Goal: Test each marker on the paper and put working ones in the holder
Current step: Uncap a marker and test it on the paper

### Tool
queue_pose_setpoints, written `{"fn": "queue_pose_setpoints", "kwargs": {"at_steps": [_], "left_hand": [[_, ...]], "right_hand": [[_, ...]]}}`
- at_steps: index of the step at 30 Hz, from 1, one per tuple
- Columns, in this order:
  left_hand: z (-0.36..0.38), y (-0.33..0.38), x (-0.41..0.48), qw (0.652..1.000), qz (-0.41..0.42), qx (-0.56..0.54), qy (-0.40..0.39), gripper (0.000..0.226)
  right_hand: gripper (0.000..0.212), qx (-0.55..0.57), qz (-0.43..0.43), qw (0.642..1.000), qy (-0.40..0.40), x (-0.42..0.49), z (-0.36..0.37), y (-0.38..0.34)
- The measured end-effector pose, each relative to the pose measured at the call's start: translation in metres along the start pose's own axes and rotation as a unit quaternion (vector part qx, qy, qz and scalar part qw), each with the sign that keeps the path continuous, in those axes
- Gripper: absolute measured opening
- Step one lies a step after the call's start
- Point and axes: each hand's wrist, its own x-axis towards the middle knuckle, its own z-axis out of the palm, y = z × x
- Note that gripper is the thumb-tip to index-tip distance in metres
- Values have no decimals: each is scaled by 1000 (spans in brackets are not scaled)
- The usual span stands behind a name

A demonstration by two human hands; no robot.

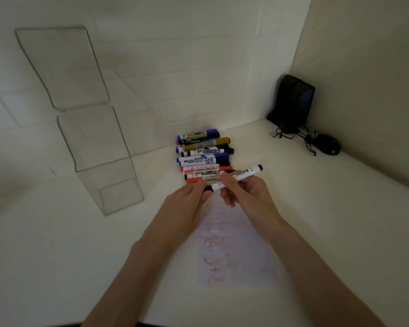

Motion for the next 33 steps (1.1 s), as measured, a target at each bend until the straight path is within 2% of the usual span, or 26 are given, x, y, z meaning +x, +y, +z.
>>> {"fn": "queue_pose_setpoints", "kwargs": {"at_steps": [8, 10, 13, 15, 19, 22, 29, 33], "left_hand": [[1, 4, 3, 988, -2, -150, -33, 34], [-6, 3, 1, 976, -27, -212, -45, 35], [-16, -12, -6, 947, -66, -315, -21, 41], [-18, -17, -8, 954, -58, -295, -13, 37], [-15, -12, -7, 986, -41, -154, -47, 18], [-22, -22, -8, 996, -15, -84, -38, 28], [-26, -28, -10, 992, -49, -82, -85, 16], [-24, -27, -10, 996, -25, -30, -83, 53]], "right_hand": [[29, -25, -15, 1000, -2, -2, 0, 1], [28, -25, -29, 999, -4, -2, -3, -2], [28, 25, -40, 997, 54, 2, -23, -8], [28, 32, -44, 995, 86, 5, -31, -8], [25, 42, -35, 991, 121, 8, -23, -1], [18, 51, -4, 990, 129, 10, -20, 1], [20, 29, 44, 986, 157, 11, -11, 1], [12, 5, 68, 986, 152, 17, 1, -3]]}}
